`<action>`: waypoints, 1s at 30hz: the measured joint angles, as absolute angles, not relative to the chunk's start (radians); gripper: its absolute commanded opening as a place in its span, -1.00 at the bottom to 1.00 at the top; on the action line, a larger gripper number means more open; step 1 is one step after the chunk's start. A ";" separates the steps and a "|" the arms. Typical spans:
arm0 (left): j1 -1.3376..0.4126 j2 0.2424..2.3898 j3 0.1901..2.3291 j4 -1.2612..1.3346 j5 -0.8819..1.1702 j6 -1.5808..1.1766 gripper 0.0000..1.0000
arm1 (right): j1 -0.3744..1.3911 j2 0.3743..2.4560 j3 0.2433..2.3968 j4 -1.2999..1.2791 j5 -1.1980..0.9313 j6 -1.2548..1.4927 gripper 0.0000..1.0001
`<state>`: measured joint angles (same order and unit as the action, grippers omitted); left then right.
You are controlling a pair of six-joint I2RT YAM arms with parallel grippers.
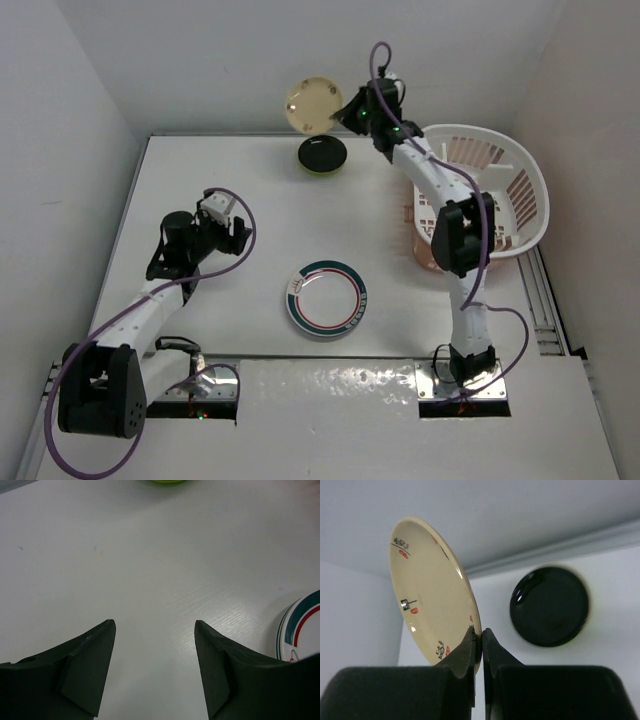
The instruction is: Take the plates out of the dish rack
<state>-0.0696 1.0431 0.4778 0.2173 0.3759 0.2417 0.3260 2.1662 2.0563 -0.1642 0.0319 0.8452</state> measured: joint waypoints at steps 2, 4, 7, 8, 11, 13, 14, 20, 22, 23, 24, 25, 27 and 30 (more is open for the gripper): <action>-0.070 1.045 0.478 0.222 0.395 0.226 0.25 | 0.358 2.232 2.059 -0.159 0.021 0.920 -1.00; -0.070 1.045 0.478 0.230 0.406 0.214 0.24 | 0.384 2.275 2.059 -0.156 0.025 0.986 -1.00; -0.070 1.045 0.478 0.237 0.406 0.208 0.24 | 0.404 2.316 2.067 -0.137 0.050 1.066 -1.00; -0.070 1.046 0.478 0.237 0.405 0.208 0.25 | 0.407 2.334 2.082 -0.134 0.069 1.093 -1.00; -0.070 1.052 0.478 0.241 0.402 0.208 0.25 | 0.410 2.366 2.101 -0.125 0.134 1.170 -1.00; -0.070 1.055 0.478 0.242 0.400 0.207 0.25 | 0.410 2.377 2.099 -0.125 0.175 1.220 -1.00; -0.070 1.055 0.478 0.243 0.399 0.207 0.25 | 0.410 2.383 2.098 -0.125 0.197 1.245 -1.00; -0.070 1.055 0.476 0.243 0.386 0.204 0.25 | 0.410 2.469 2.151 -0.140 0.267 1.345 -1.00; -0.070 1.055 0.476 0.243 0.382 0.204 0.25 | 0.410 2.489 2.150 -0.160 0.277 1.377 -1.00; -0.070 1.055 0.475 0.243 0.381 0.204 0.25 | 0.410 2.495 2.143 -0.170 0.282 1.392 -1.00; -0.070 1.055 0.475 0.242 0.379 0.204 0.25 | 0.410 2.497 2.131 -0.175 0.286 1.407 -1.00; -0.070 1.055 0.475 0.242 0.377 0.204 0.25 | 0.411 2.499 2.120 -0.181 0.288 1.423 -1.00; -0.070 1.055 0.475 0.243 0.373 0.204 0.25 | 0.412 2.509 2.115 -0.199 0.289 1.446 -1.00; -0.070 1.055 0.475 0.243 0.365 0.203 0.25 | 0.413 2.526 2.117 -0.216 0.289 1.465 -1.00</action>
